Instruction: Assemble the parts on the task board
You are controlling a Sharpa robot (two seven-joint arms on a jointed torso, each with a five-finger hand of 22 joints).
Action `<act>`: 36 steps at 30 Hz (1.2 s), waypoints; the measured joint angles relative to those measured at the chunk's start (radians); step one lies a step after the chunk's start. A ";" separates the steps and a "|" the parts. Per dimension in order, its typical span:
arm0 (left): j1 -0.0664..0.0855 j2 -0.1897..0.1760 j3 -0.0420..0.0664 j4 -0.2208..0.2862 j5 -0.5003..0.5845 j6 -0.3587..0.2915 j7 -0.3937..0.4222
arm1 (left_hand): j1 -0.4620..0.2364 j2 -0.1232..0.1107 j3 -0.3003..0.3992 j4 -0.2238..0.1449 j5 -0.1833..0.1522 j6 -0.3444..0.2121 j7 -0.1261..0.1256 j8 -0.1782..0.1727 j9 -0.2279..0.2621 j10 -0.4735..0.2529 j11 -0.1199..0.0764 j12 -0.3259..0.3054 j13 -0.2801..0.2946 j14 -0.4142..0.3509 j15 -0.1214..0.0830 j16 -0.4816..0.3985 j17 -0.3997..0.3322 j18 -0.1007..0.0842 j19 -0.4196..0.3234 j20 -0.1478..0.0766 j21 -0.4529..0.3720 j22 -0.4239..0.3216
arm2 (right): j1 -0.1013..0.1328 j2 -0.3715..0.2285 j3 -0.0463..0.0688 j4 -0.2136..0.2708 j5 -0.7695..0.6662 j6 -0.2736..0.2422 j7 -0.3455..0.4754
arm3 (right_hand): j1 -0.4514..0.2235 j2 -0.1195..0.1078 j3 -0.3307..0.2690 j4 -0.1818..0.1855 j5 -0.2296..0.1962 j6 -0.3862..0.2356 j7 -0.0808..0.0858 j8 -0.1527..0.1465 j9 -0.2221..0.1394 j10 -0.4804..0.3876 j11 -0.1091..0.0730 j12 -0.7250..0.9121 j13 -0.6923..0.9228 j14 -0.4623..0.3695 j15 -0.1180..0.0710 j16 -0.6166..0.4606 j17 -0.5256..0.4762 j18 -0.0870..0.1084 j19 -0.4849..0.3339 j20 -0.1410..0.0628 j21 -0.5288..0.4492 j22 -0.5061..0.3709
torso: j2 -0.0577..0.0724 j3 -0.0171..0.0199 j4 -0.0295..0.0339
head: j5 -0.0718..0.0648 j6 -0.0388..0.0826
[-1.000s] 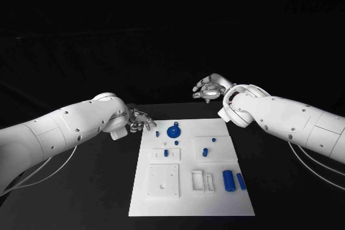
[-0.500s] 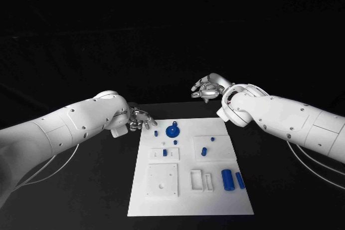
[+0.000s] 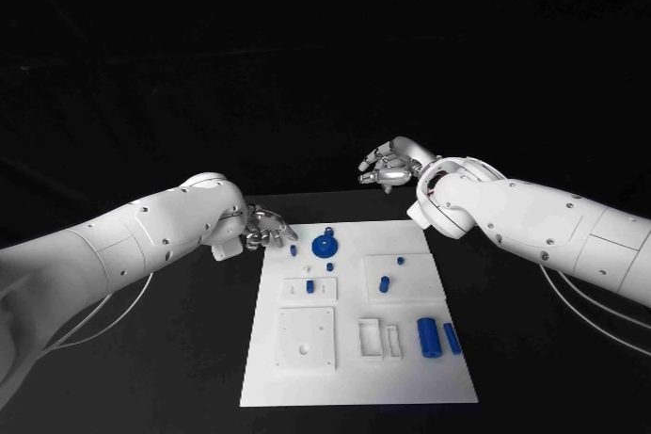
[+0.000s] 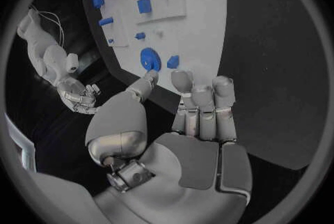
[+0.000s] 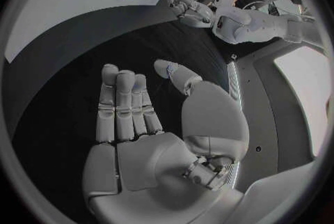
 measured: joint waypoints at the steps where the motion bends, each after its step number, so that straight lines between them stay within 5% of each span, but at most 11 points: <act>1: -0.002 0.002 0.000 -0.003 0.000 0.002 0.001 | 0.000 0.000 0.000 0.000 0.000 0.000 0.000 0.000 0.000 0.000 0.000 0.000 0.000 0.000 0.000 0.000 0.000 0.000 0.000 0.000 0.000 0.001 | 0.000 0.000 0.000 0.001 0.000 0.000 0.000 | 0.000 0.000 0.000 0.000 0.000 0.000 0.000 0.000 0.000 0.000 0.000 0.000 0.000 0.000 0.000 0.000 0.000 0.000 0.000 0.000 0.000 0.000 | 0.000 0.0000 0.0000 | 0.000 -0.001; 12: -0.023 0.024 0.000 -0.026 0.000 0.011 0.010 | 0.011 0.011 -0.006 0.000 0.000 0.000 0.000 0.001 0.001 -0.001 0.000 0.000 0.002 -0.004 0.004 0.000 0.002 -0.001 -0.007 0.000 0.000 0.002 | 0.000 -0.001 0.000 0.006 0.000 0.000 0.000 | 0.000 0.000 0.000 0.000 0.000 0.000 0.000 0.000 0.000 0.000 0.000 0.000 -0.001 0.000 0.000 0.000 0.000 -0.001 0.000 0.000 0.000 0.000 | 0.000 0.0000 0.0003 | -0.005 -0.004; 23: -0.024 0.026 0.000 -0.032 0.001 0.013 0.018 | 0.027 0.027 -0.015 -0.010 0.000 -0.007 0.000 0.001 0.002 -0.001 0.000 0.000 0.003 -0.004 0.004 0.000 0.004 -0.002 -0.007 0.000 0.000 0.004 | 0.000 -0.001 0.000 0.007 0.000 0.000 0.000 | 0.000 0.000 0.000 0.000 0.000 0.000 -0.001 0.000 0.000 0.000 0.000 0.000 -0.001 0.000 0.000 0.000 -0.001 -0.001 0.000 0.000 0.000 0.000 | -0.001 0.0006 -0.0001 | -0.008 -0.008; 36: -0.029 0.038 0.001 -0.057 0.008 0.011 0.026 | 0.027 0.071 -0.027 -0.014 0.000 -0.007 0.000 0.008 0.004 -0.001 0.000 0.004 0.003 -0.004 0.004 0.000 0.005 -0.007 -0.007 0.000 0.000 0.005 | 0.000 0.003 0.000 0.007 0.000 0.000 0.000 | 0.000 0.000 -0.003 0.003 0.000 0.000 0.000 0.000 0.000 0.000 0.000 0.000 -0.002 -0.001 0.001 0.000 -0.001 -0.002 0.000 0.000 0.000 0.000 | -0.002 0.0007 0.0010 | -0.011 -0.012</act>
